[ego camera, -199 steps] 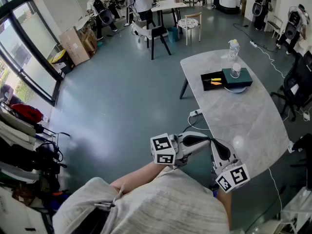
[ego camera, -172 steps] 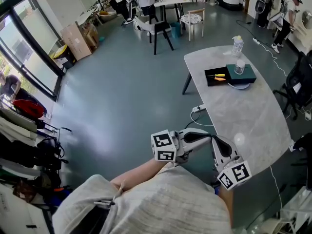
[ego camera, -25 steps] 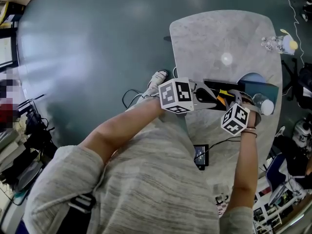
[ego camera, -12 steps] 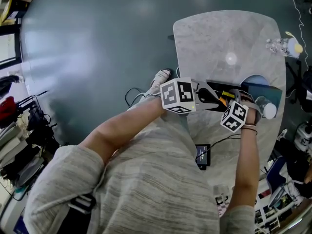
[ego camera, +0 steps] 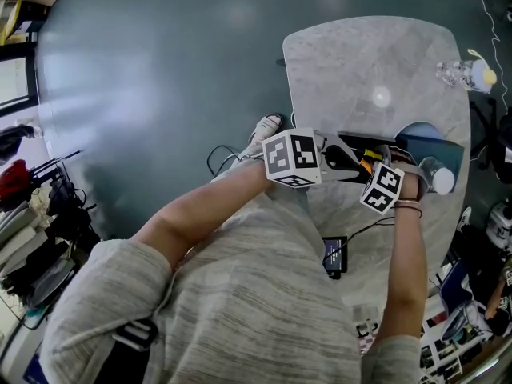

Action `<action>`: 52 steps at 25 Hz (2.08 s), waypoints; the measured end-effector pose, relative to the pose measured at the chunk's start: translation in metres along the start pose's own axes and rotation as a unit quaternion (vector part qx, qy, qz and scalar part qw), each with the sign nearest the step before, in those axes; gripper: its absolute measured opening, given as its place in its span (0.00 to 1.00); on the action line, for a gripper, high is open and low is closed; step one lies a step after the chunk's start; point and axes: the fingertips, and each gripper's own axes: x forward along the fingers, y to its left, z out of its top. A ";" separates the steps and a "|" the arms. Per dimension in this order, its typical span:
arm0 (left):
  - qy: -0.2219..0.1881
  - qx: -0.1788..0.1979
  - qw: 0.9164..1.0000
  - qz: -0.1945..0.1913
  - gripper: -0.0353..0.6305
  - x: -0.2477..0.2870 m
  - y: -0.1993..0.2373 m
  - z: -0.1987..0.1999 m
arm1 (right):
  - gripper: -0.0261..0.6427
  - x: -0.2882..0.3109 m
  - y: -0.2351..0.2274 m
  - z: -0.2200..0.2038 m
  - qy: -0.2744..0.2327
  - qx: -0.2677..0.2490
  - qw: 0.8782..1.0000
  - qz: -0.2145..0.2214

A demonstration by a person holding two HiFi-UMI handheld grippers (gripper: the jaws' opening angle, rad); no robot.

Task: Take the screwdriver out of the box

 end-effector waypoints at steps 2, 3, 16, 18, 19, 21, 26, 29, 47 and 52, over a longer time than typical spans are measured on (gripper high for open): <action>0.002 0.001 1.000 0.000 0.09 0.001 -0.001 0.000 | 0.14 0.001 0.001 0.001 0.000 -0.001 1.000 0.001; 0.002 0.001 1.000 -0.001 0.09 0.001 -0.001 0.000 | 0.14 0.001 0.001 0.001 0.000 0.000 1.000 0.002; 0.011 0.011 1.000 0.010 0.09 -0.006 -0.007 -0.004 | 0.14 -0.014 -0.002 -0.002 -0.008 0.029 0.998 -0.052; 0.011 0.013 1.000 0.011 0.09 -0.006 -0.009 -0.003 | 0.14 -0.020 -0.002 -0.002 -0.015 0.033 0.997 -0.062; 0.011 0.015 1.000 0.012 0.09 -0.006 -0.009 -0.002 | 0.14 -0.023 -0.002 -0.002 -0.019 0.034 0.997 -0.067; 0.010 0.015 1.000 0.013 0.09 -0.007 -0.010 0.000 | 0.14 -0.028 -0.002 -0.002 -0.026 0.038 0.996 -0.078; 0.011 0.017 1.000 0.017 0.09 -0.012 -0.014 0.002 | 0.14 -0.046 -0.003 0.001 -0.049 0.072 0.991 -0.106; 0.017 0.025 0.999 0.019 0.09 -0.015 -0.015 0.003 | 0.14 -0.059 -0.007 0.005 -0.071 0.113 0.983 -0.124; 0.083 0.093 0.992 0.003 0.09 0.018 -0.024 0.007 | 0.14 -0.141 -0.001 -0.010 -0.241 0.415 0.848 -0.224; 0.104 0.105 0.989 -0.012 0.09 0.028 -0.021 0.006 | 0.14 -0.152 0.003 -0.016 -0.274 0.483 0.797 -0.237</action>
